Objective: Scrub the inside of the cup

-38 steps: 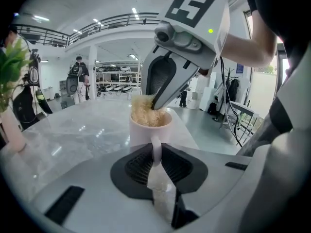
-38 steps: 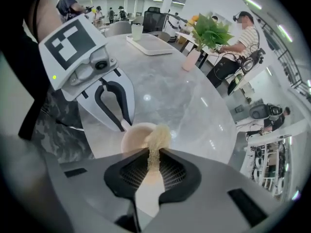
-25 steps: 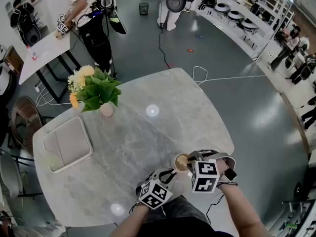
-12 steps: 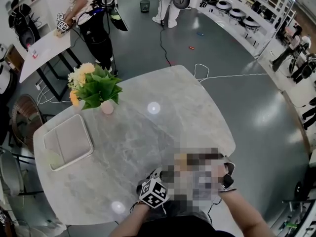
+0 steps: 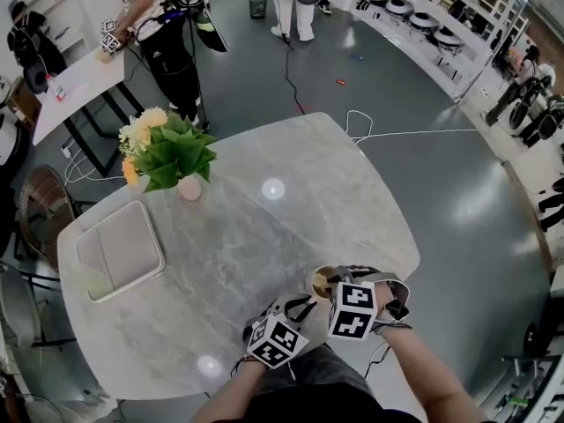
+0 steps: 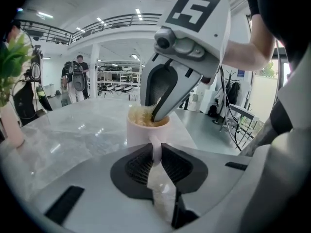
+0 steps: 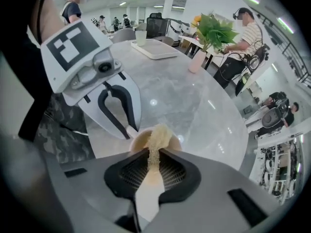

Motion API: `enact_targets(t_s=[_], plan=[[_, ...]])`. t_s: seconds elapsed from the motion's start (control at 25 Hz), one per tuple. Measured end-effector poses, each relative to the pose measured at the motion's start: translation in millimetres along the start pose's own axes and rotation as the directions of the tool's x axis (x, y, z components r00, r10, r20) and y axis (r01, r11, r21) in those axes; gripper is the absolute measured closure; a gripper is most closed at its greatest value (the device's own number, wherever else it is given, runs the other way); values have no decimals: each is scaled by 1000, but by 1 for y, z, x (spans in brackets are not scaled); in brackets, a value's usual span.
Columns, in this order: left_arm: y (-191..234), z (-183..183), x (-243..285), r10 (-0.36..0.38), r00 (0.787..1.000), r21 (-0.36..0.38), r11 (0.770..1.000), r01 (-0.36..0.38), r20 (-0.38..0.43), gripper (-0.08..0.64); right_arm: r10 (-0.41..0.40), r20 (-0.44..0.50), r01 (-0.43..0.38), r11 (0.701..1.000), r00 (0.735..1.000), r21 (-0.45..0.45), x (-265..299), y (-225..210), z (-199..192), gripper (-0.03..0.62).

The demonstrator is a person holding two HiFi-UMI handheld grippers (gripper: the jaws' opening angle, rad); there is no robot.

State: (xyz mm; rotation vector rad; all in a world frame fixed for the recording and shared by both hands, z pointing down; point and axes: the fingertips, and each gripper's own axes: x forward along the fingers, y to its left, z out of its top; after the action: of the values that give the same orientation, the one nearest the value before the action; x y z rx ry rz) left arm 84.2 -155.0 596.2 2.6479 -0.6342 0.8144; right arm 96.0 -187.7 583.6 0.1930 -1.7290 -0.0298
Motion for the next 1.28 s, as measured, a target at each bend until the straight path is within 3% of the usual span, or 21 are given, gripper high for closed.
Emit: enact_targets(t_s=[0.16,0.24,0.36,0.48,0.56,0.64,0.72,0.8,0.92,1.0,1.08,1.16,1.28], plan=[[-2,1,0,-2,1000,14,1000,2,-3,499,-140,-100,128,984,985,-123,16,-12,-10,532],[-1,1,0,9,1000,15,1000,-9,-6,499,-152,-156,127,979,976,-161,20,-12,-12,532],[1,1,0,23,1000,18,1000,-23,-16,499,12,-155,-20,999,988,-48,22,-1,-7,532],[1,0,-1,25,999,11,1000,-25,-21,499,183,-44,-177,977,982,116,15,5,3,532],[0,1,-1,22,1000,8,1000,-22,-19,499,199,18,-199,966,980,167,7,3,4,532],[0,0,0,18,1000,10,1000,-18,-17,499,164,41,-169,969,986,181,0,-1,2,532],[1,0,0,16,1000,12,1000,-16,-15,499,99,24,-101,985,995,141,-3,-7,-1,532],[2,-1,0,17,1000,13,1000,-17,-15,499,18,-21,-17,999,1000,41,-1,-12,-3,532],[1,-1,0,18,1000,13,1000,-18,-16,499,-86,-109,71,988,990,-134,10,-13,-8,532],[0,0,0,18,1000,14,1000,-17,-15,499,-102,-145,76,982,984,-175,18,-11,-11,532],[0,-1,0,18,1000,15,1000,-18,-15,499,-45,-135,30,993,990,-113,24,-7,-9,532],[1,-2,0,22,1000,13,1000,-22,-15,499,67,-74,-67,998,995,5,24,-2,-5,532],[2,-3,0,28,999,11,1000,-28,-18,499,180,48,-184,976,982,116,13,4,2,532]])
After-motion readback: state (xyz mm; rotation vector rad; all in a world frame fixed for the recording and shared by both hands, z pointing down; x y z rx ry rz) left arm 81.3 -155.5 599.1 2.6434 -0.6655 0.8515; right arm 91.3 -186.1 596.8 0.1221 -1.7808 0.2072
